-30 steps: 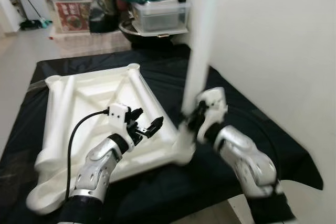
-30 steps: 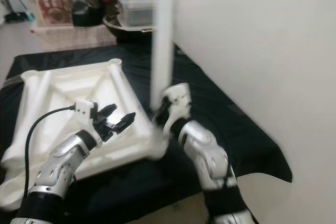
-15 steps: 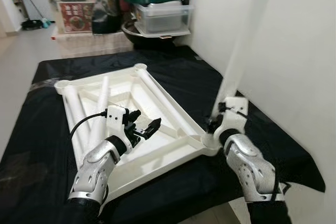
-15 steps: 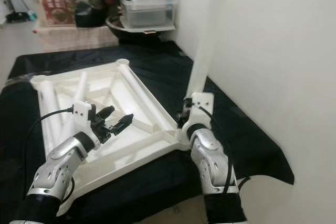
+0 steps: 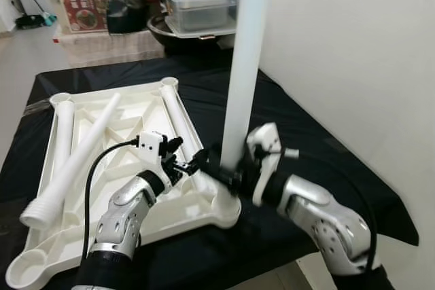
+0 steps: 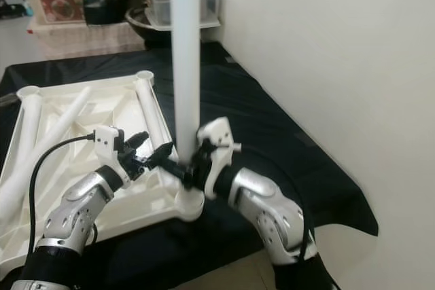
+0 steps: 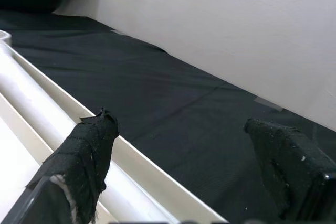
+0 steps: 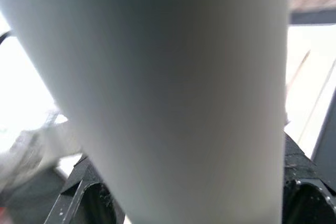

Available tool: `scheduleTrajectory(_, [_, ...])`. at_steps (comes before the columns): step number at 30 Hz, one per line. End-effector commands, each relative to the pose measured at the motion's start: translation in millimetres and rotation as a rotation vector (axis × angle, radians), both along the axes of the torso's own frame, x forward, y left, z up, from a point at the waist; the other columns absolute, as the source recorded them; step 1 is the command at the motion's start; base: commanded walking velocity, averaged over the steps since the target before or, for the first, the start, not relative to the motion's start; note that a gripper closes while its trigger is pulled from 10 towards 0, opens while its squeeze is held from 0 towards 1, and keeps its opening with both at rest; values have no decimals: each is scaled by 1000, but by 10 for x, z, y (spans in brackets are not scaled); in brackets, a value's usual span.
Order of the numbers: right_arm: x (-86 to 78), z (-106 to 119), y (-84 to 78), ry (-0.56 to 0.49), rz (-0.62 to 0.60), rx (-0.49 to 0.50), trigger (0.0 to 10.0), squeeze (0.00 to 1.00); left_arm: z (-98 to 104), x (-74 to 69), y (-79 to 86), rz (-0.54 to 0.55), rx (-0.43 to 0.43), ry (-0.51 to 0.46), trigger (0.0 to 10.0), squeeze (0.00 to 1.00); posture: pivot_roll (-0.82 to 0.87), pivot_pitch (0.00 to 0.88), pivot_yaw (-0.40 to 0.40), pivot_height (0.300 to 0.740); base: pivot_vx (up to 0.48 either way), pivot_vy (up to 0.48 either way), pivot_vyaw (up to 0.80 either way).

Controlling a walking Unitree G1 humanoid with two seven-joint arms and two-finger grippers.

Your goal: Building children table

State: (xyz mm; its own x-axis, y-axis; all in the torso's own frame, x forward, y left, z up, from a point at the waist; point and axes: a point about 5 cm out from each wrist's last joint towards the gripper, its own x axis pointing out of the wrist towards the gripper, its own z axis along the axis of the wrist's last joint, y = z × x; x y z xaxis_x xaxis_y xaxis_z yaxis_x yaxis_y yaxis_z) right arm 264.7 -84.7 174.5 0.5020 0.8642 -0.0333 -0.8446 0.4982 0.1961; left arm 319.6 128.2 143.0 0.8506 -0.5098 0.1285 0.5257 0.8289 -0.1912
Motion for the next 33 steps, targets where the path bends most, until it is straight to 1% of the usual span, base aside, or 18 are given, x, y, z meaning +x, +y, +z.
scheduleTrajectory(1, [-39,-26,43,3,51,-9,9059,0,-14,4,3,4,-4,10,10000,0,-89,0,-58,740,0,0,0])
scheduleTrajectory(2, [-8,-56,27,12,26,-18,1725,0,-14,6,1,4,-4,10,10000,0,-89,0,-58,740,0,0,0])
scheduleTrajectory(4, [35,-82,7,20,-6,-28,1725,0,-15,7,0,4,-4,11,10000,0,-89,0,-58,740,0,0,0])
scheduleTrajectory(5, [182,-134,-56,39,-144,-49,0,0,-13,7,-2,3,-4,11,10000,0,-91,0,-54,740,0,0,0])
scheduleTrajectory(8, [435,-236,-210,96,-426,-83,0,0,-13,8,-4,2,-4,11,10000,0,-92,0,-53,740,0,0,0])
scheduleTrajectory(9, [435,-236,-210,96,-426,-83,0,0,-13,8,-4,2,-4,11,10000,0,-92,0,-53,740,0,0,0])
scheduleTrajectory(10, [570,-321,-390,160,-646,-105,0,0,-14,8,-6,2,-4,11,10000,0,-94,0,-51,740,0,0,0])
scheduleTrajectory(16, [632,-461,-754,263,-1030,-158,0,0,-22,6,-4,0,-4,13,10000,0,-92,0,-48,740,0,0,0])
scheduleTrajectory(17, [612,-446,-722,242,-1021,-190,8431,0,-24,6,-2,-1,-4,14,10000,0,-96,0,-47,740,0,0,0])
scheduleTrajectory(18, [612,-446,-722,242,-1021,-190,8431,0,-24,6,-2,-1,-4,14,10000,0,-96,0,-47,740,0,0,0])
scheduleTrajectory(19, [595,-409,-646,210,-981,-203,10000,0,-25,7,0,-2,-4,14,10000,0,-97,0,-47,740,0,0,0])
scheduleTrajectory(24, [586,-294,-499,130,-891,-201,10000,0,-27,7,0,-2,-5,14,10000,0,-96,0,-50,740,0,0,0])
scheduleTrajectory(25, [601,-235,-485,110,-866,-171,10000,1000,-28,5,1,-1,-5,14,10000,0,-94,0,-54,740,0,0,0])
scheduleTrajectory(28, [613,-196,-477,98,-850,-148,10000,1000,-29,4,1,0,-5,13,10000,0,-94,0,-54,740,0,0,0])
scheduleTrajectory(29, [605,-91,-386,97,-712,-65,10000,1000,-30,1,4,2,-6,13,10000,0,-93,0,-54,740,0,0,0])
scheduleTrajectory(30, [565,-4,-299,93,-564,-5,10000,0,-31,-1,6,3,-7,12,10000,0,-94,0,-53,740,0,0,0])
scheduleTrajectory(32, [565,-4,-299,93,-564,-5,10000,0,-31,-1,6,3,-7,12,10000,0,-94,0,-53,740,0,0,0])
scheduleTrajectory(33, [507,74,-231,81,-440,37,10000,0,-32,-1,8,3,-7,12,10000,0,-96,0,-48,740,0,0,0])
